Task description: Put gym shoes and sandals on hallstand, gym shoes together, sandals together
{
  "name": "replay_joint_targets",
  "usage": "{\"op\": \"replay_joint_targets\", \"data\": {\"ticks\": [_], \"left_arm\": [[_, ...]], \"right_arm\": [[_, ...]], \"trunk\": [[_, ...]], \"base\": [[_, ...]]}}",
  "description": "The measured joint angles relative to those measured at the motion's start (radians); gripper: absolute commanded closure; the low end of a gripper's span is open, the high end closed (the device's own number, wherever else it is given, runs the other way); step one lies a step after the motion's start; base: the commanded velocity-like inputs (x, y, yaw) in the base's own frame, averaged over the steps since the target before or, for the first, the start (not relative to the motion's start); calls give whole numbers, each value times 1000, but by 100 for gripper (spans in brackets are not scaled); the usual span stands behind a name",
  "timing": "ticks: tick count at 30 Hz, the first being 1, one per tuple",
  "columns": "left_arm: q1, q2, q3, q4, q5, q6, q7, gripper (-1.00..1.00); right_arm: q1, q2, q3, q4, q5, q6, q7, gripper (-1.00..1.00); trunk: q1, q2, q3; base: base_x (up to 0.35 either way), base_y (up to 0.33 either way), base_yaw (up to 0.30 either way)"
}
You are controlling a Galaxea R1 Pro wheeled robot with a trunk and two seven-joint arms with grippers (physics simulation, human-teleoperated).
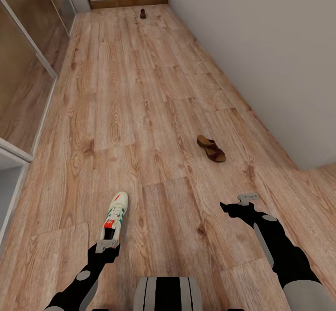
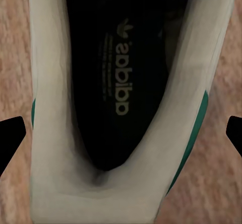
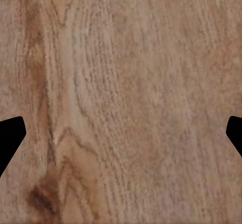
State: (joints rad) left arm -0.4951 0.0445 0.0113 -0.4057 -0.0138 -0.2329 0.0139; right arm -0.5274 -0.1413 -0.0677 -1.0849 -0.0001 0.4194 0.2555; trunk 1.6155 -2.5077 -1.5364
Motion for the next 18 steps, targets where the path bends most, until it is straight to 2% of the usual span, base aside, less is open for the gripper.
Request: {"op": "replay_joint_targets", "data": {"ticks": [18], "left_arm": [[0,0,0,0,0,0,0,-100]], "right_arm": [[0,0,-1,0,0,0,0,-100]], "trunk": [[0,0,0]], "base": [[0,0,0]]}}
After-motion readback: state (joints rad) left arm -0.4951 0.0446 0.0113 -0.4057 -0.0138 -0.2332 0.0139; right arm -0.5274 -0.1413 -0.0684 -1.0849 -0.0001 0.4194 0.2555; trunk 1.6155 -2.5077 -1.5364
